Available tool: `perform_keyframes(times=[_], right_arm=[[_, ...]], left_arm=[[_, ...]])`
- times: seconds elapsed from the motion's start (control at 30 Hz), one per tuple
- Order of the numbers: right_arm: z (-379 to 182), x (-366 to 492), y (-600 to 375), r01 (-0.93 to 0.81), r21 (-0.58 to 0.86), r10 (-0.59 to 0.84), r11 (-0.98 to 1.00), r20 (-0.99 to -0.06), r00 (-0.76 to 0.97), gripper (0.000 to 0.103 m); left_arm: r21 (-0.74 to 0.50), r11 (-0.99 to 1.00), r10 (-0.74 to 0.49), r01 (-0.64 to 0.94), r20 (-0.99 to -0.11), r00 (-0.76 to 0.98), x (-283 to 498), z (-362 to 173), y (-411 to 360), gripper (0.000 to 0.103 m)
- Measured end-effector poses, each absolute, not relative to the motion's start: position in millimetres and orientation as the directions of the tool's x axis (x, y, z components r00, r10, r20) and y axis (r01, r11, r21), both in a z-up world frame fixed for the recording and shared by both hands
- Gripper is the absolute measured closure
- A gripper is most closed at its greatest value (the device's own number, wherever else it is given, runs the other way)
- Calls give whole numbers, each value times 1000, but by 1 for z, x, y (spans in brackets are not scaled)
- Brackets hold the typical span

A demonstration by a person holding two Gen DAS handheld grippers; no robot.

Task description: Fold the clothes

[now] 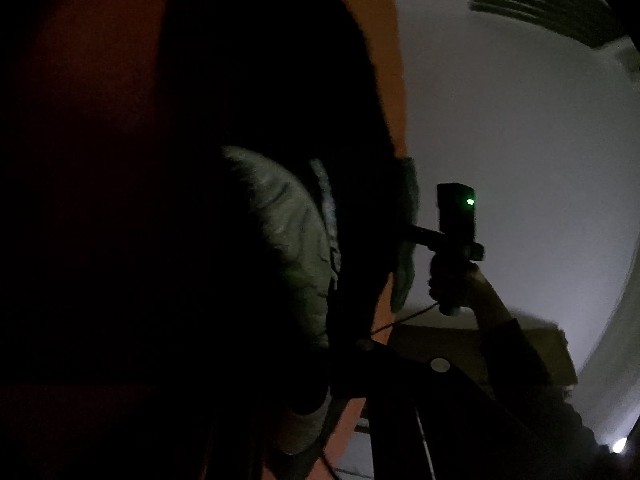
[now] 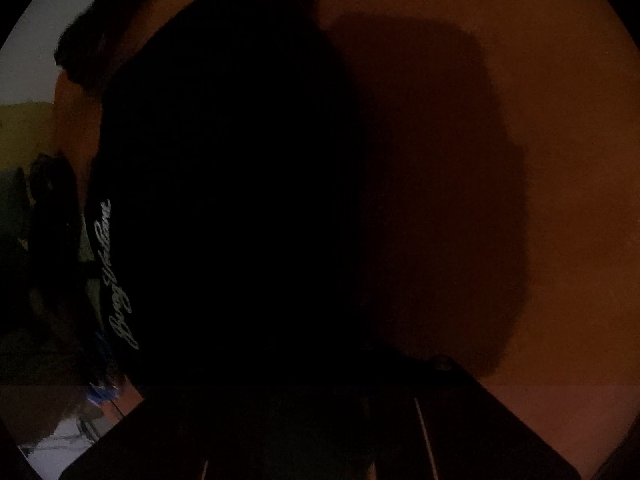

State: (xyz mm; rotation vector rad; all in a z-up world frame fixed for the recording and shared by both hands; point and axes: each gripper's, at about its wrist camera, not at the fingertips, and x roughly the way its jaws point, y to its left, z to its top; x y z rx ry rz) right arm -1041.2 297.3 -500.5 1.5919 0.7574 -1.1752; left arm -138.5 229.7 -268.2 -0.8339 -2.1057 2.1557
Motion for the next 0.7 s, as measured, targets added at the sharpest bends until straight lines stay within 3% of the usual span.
perform_keyframes(times=[0.3, 0.37, 0.5, 0.6, 0.7], right_arm=[[-422, -1072, 325, 818, 443, -327, -367, -885, 332, 97], [-417, -989, 335, 807, 457, -364, -375, -873, 325, 97], [-389, -1021, 327, 776, 498, -465, -388, -832, 301, 97], [-341, -1061, 402, 744, 527, -570, -410, -785, 242, 97], [-296, -1023, 425, 732, 536, -681, -420, -719, 136, 97]], left_arm=[[-946, -241, 417, 215, -301, -858, -157, -159, 175, 97], [-931, -319, 455, 176, -313, -834, -170, -130, 160, 97], [-886, -460, 530, 61, -328, -782, -181, -80, 113, 97], [-852, -523, 572, -28, -326, -753, -208, -36, 86, 97], [-819, -561, 602, -120, -303, -739, -236, 13, 73, 97]])
